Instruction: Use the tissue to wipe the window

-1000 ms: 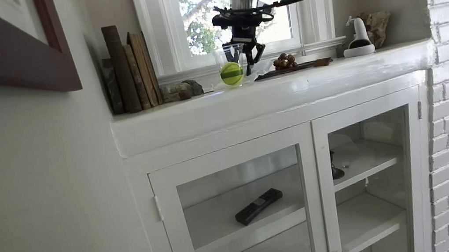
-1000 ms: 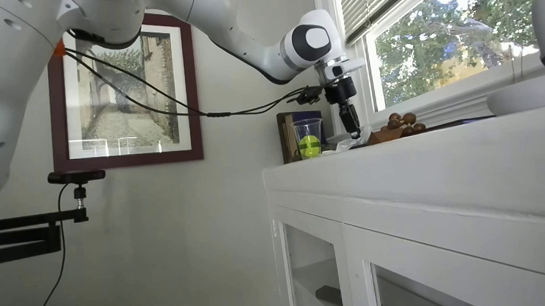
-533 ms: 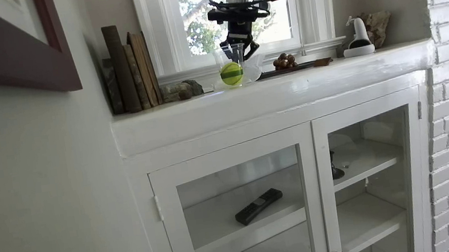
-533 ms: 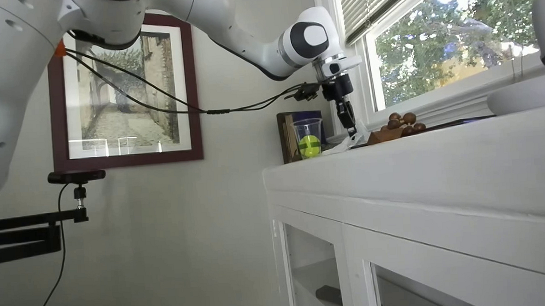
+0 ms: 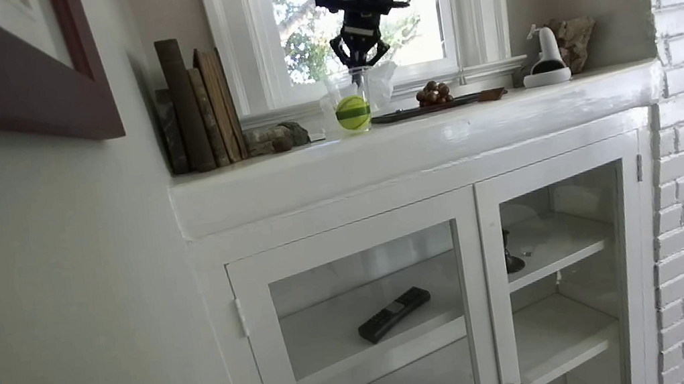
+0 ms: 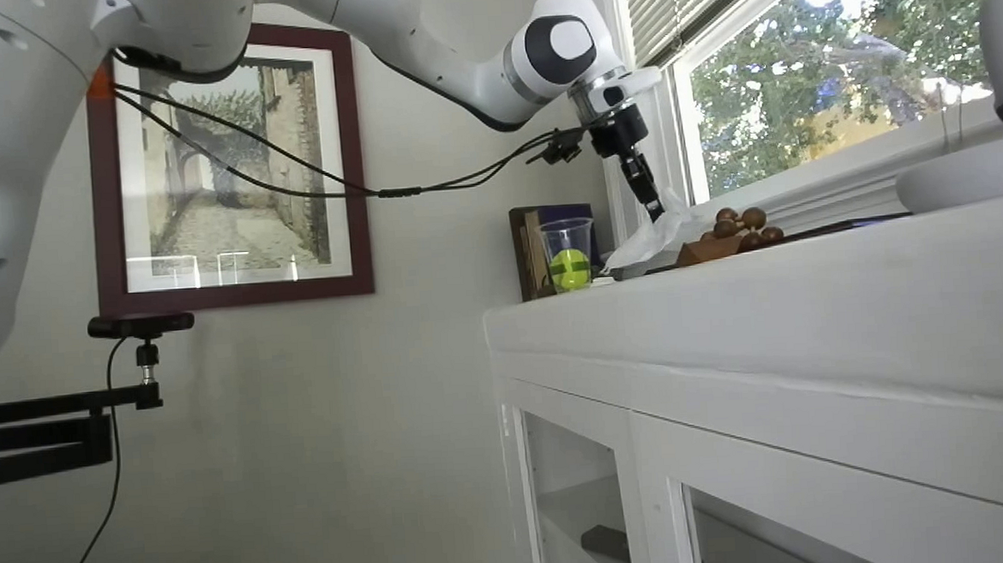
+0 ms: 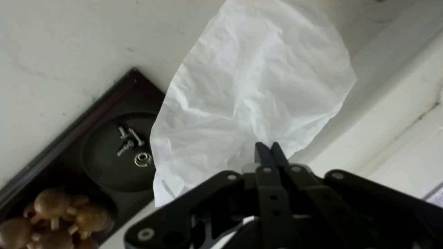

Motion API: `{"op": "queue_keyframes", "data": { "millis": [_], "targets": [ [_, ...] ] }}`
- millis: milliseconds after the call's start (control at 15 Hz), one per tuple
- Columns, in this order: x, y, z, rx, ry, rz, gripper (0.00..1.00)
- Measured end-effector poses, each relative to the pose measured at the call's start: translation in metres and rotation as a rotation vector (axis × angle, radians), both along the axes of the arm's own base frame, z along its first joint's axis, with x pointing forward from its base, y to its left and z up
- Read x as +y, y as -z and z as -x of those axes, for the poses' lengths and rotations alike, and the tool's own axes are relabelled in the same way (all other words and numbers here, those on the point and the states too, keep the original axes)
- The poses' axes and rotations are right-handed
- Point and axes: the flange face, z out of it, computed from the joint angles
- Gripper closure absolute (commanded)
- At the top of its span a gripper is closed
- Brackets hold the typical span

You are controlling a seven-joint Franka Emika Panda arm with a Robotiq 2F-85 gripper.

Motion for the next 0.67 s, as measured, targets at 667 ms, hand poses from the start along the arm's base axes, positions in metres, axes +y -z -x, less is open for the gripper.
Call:
{"op": "queue_keyframes", "data": {
  "millis": [667],
  "targets": [
    [-0.003,-0.074,0.004,-0.262,-0.182,0.427,1.00]
  ]
}}
